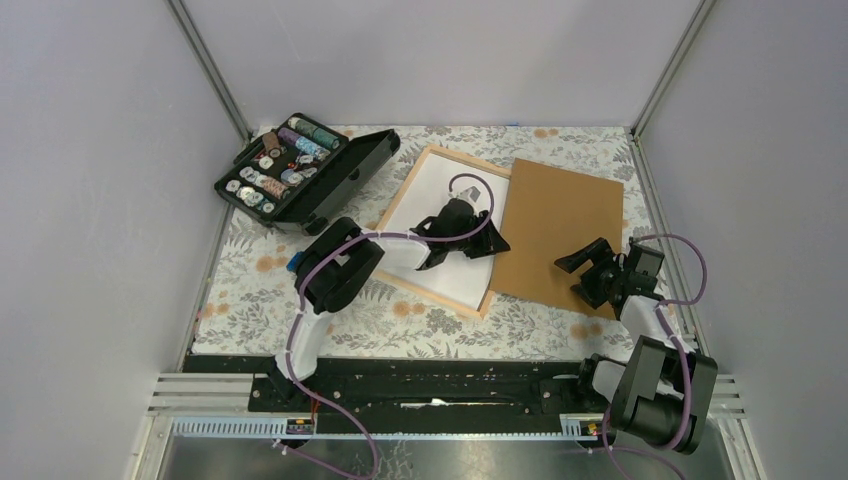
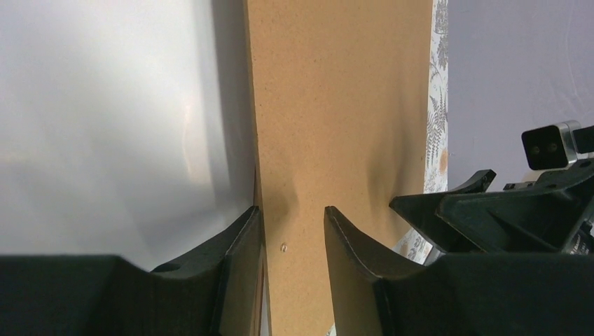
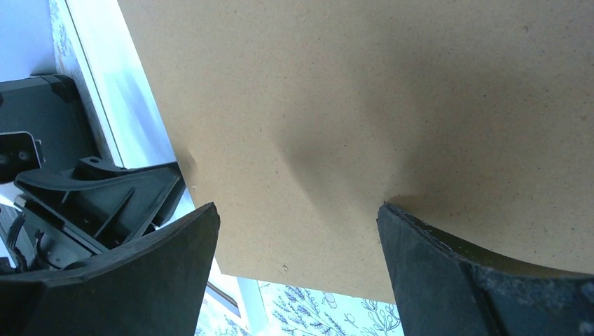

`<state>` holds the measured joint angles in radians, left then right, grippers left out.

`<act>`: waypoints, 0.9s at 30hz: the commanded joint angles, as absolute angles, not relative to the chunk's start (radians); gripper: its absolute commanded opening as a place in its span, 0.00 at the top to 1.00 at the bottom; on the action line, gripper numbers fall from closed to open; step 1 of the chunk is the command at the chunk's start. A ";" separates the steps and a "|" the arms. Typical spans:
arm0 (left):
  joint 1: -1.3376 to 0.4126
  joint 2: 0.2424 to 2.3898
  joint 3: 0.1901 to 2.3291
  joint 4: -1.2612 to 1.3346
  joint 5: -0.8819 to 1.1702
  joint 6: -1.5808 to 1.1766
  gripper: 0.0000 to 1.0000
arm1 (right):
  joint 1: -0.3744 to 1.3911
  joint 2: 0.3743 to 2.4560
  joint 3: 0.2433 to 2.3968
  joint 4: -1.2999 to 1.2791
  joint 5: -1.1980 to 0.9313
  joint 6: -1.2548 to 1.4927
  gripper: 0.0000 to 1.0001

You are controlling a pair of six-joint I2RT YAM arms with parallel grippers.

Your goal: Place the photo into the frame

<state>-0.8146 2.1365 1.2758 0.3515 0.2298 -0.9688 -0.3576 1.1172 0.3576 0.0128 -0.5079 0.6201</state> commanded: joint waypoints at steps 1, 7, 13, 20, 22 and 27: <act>-0.799 2.182 1.348 0.447 0.278 -1.003 0.59 | -0.347 1.117 0.346 -0.054 -0.481 0.583 0.08; -0.793 2.222 1.376 0.538 0.349 -1.073 0.67 | -0.347 1.112 0.345 -0.053 -0.485 0.579 0.08; -0.783 2.229 1.435 0.543 0.433 -1.045 0.85 | -0.347 1.092 0.341 -0.057 -0.491 0.584 0.06; -0.766 2.118 1.459 0.445 0.448 -0.961 1.00 | -0.346 1.017 0.396 -0.139 -0.492 0.572 0.00; -0.769 2.073 1.496 0.364 0.446 -0.904 1.00 | -0.345 0.962 0.429 -0.189 -0.472 0.563 0.00; -0.804 1.945 1.584 0.132 0.340 -0.695 1.00 | -0.340 0.898 0.610 -0.403 -0.286 0.520 0.00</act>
<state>-0.7734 2.1212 1.4799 0.2687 0.4049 -0.9432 -0.3511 0.9333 0.4461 -0.2108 -0.4427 0.5758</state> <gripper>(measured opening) 0.029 0.994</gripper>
